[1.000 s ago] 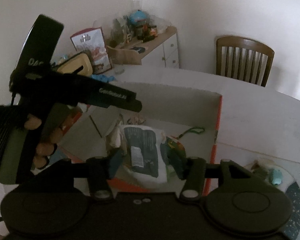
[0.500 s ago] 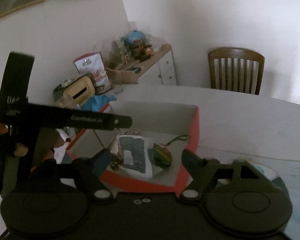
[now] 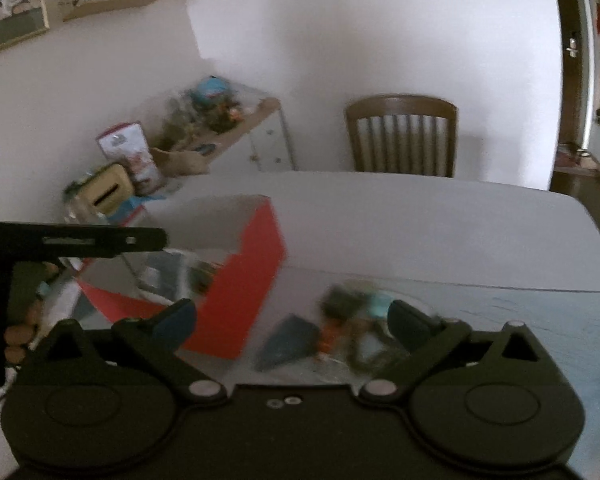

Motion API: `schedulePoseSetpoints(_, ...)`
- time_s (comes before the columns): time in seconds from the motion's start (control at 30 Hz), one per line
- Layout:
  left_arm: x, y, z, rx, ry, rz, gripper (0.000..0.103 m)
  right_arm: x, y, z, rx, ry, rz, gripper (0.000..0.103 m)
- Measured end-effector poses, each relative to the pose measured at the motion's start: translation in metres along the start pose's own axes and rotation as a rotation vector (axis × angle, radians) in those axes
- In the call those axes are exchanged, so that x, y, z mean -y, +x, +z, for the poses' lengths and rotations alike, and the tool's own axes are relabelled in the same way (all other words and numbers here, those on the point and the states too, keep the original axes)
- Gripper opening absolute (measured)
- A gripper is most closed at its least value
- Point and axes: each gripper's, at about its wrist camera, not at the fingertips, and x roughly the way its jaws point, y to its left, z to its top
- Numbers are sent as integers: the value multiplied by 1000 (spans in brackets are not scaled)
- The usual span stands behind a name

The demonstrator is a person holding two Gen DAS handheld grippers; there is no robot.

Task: Organize objects
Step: 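Move both tools from the box back to the pile on the glass table, then grasp white oval case with left tool while right tool grasps brown bead bracelet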

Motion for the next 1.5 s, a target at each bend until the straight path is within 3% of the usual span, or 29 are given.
schedulePoseSetpoints(0.17, 34, 18, -19, -37, 39, -44, 89, 36, -2, -9, -26, 5, -11, 101)
schedulePoseSetpoints(0.27, 52, 27, -33, -41, 52, -50, 100, 52, 2, -15, -42, -4, -30, 101)
schedulePoseSetpoints(0.63, 93, 80, -82, -78, 62, 1, 100, 103, 61, -32, -157, 16, -72, 99)
schedulePoseSetpoints(1.1, 134, 118, -108, -91, 132, 46, 100, 114, 127, -34, -243, -9, -35, 93)
schedulePoseSetpoints(1.5, 138, 137, -116, -113, 96, 58, 100, 112, 160, -36, -287, -38, -37, 85)
